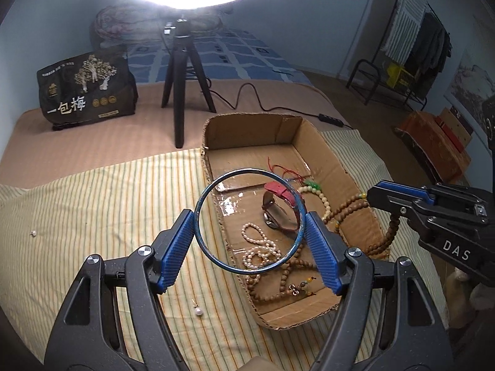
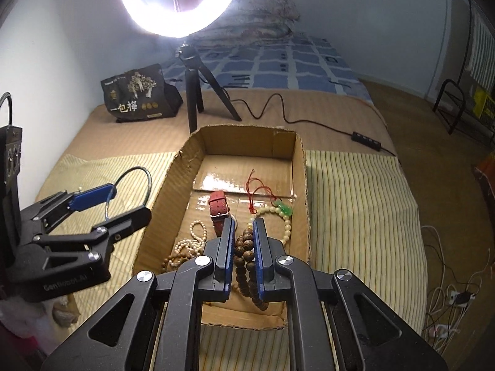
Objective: Organize jewelry
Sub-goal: 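Carry the bangle with left tool over the box while right tool carries the beads, then open left tool to drop the bangle in the box while right tool releases the beads, then move right tool down to the pearl stud earring on the sheet, then close right tool on the pearl stud earring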
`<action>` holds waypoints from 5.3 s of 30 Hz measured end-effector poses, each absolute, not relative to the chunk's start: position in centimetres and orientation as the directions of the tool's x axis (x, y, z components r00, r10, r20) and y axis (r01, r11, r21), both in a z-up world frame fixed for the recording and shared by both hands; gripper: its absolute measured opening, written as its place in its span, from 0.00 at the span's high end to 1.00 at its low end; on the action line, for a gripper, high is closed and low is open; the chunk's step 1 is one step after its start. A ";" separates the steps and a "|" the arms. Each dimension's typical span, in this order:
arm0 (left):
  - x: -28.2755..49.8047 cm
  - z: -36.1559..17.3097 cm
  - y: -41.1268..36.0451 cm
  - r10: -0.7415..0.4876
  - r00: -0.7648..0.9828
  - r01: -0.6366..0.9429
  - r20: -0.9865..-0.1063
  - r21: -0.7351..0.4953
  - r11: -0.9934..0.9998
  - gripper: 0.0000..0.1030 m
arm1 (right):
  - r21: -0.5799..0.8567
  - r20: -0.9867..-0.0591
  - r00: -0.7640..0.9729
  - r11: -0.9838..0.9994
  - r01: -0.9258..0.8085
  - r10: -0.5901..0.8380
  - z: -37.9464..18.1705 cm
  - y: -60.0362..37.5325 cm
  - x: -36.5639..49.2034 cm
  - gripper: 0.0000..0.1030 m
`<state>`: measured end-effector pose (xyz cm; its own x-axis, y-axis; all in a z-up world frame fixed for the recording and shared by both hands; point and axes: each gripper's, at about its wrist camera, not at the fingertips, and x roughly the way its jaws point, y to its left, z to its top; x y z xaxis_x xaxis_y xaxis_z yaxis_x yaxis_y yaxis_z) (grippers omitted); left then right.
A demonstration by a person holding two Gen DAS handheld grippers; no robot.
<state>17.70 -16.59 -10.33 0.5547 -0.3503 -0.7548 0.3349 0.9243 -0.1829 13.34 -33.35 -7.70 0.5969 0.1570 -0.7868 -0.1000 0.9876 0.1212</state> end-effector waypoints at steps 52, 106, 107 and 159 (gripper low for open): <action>15.7 -7.1 -10.9 -0.304 0.616 0.288 -0.727 -0.152 0.946 0.27 | 0.001 -0.744 0.668 0.998 -0.057 0.039 -3.2 -29.6 10.5 0.35; 18.7 -17.6 12.0 -0.084 0.615 0.070 -0.784 -0.052 0.996 0.32 | 0.143 -0.751 0.632 0.981 -0.129 0.193 -15.1 -17.6 5.9 0.58; 19.0 -17.8 12.0 -0.086 0.614 0.074 -0.785 -0.051 0.996 0.32 | 0.148 -0.748 0.634 0.981 -0.127 0.195 -15.2 -17.6 5.9 0.58; 22.9 -20.2 12.1 -0.102 0.621 0.108 -0.777 -0.044 0.993 0.84 | 0.143 -0.750 0.639 0.985 -0.092 0.169 -18.8 -16.4 11.2 0.93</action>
<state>22.94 12.05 -20.20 0.6208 -0.1019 -0.7773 0.1084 0.9931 -0.0435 11.23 -16.42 -18.81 0.6394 0.1687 -0.7501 -0.0921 0.9854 0.1431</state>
